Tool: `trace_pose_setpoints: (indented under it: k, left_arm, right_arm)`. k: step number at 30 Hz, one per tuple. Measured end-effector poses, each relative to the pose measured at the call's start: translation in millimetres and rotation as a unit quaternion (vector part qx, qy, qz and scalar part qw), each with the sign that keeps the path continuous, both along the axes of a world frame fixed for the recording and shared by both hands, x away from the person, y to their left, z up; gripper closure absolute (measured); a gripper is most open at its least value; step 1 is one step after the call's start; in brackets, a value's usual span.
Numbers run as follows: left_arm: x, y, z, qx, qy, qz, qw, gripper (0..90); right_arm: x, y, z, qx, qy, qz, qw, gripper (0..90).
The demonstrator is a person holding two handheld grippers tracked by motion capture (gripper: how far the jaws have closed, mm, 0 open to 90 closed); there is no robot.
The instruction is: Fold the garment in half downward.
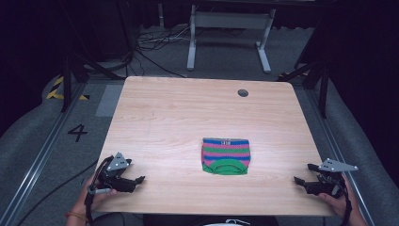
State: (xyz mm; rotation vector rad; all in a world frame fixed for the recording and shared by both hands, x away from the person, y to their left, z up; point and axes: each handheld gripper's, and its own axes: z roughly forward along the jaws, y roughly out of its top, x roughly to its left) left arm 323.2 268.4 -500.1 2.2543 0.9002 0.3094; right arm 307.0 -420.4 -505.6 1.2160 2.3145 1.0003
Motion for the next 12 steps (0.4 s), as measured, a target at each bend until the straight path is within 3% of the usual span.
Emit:
trace_pose_setpoints:
  k: [12]
  left_arm:
    - [0.0,-1.0,-0.2,0.0,0.001,0.005,1.0,14.4]
  right_arm:
    - [0.2,-0.2,-0.1,0.0,0.0,0.0,1.0,15.1]
